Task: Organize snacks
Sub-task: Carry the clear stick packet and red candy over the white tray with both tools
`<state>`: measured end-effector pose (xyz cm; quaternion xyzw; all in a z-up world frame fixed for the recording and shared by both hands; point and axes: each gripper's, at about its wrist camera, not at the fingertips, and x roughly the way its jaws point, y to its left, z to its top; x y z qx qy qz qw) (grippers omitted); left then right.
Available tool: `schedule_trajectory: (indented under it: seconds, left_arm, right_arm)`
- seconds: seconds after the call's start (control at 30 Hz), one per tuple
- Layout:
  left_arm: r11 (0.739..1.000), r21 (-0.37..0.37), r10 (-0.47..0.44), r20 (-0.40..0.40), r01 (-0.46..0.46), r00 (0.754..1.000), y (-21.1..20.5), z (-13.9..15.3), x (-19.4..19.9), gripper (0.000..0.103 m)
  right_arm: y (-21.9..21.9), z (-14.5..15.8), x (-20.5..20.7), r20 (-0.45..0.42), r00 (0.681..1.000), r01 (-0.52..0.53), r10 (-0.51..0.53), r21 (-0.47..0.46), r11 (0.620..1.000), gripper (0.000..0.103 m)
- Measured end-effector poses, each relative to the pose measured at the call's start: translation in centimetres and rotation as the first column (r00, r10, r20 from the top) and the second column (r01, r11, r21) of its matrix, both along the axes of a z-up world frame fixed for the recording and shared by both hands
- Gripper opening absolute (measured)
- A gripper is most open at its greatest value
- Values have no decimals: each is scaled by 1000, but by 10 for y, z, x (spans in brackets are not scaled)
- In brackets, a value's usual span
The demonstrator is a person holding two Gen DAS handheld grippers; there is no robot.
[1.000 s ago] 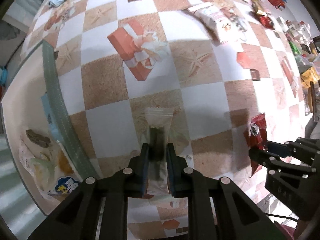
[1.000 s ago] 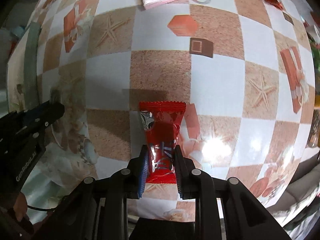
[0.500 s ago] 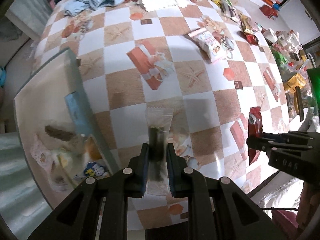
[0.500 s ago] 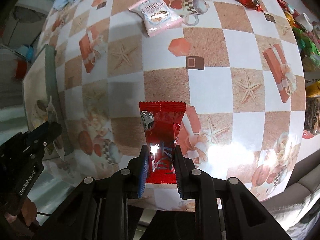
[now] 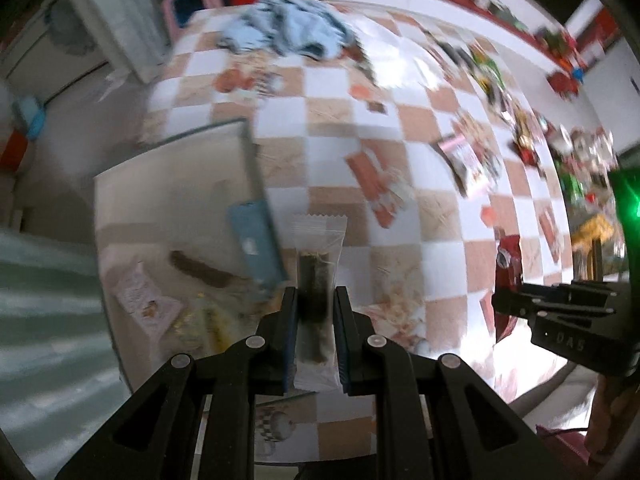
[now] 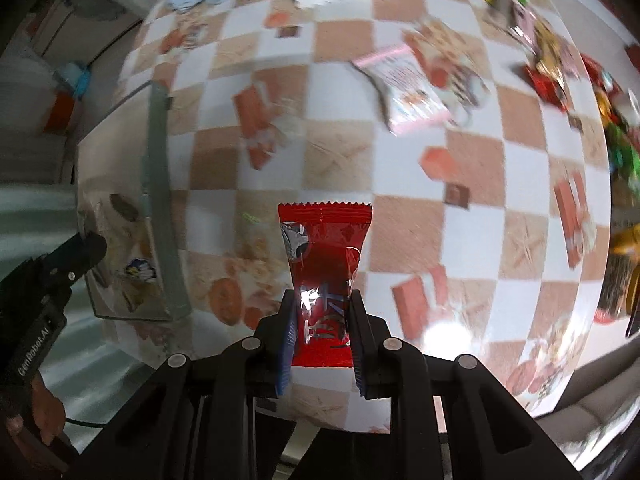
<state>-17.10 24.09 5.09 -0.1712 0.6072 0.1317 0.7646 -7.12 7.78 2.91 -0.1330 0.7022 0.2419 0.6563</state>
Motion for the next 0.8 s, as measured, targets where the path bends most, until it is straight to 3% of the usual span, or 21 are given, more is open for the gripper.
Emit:
schedule_trajectory:
  seconds: [0.33, 0.8]
  left_arm:
    - [986, 9, 168, 11, -169, 986, 59, 6, -42, 19]
    - [962, 26, 273, -21, -272, 962, 101, -10, -74, 19]
  right_arm:
    - [60, 1, -15, 23, 992, -126, 126, 23, 992, 26]
    - [152, 4, -51, 28, 949, -314, 313, 41, 949, 26]
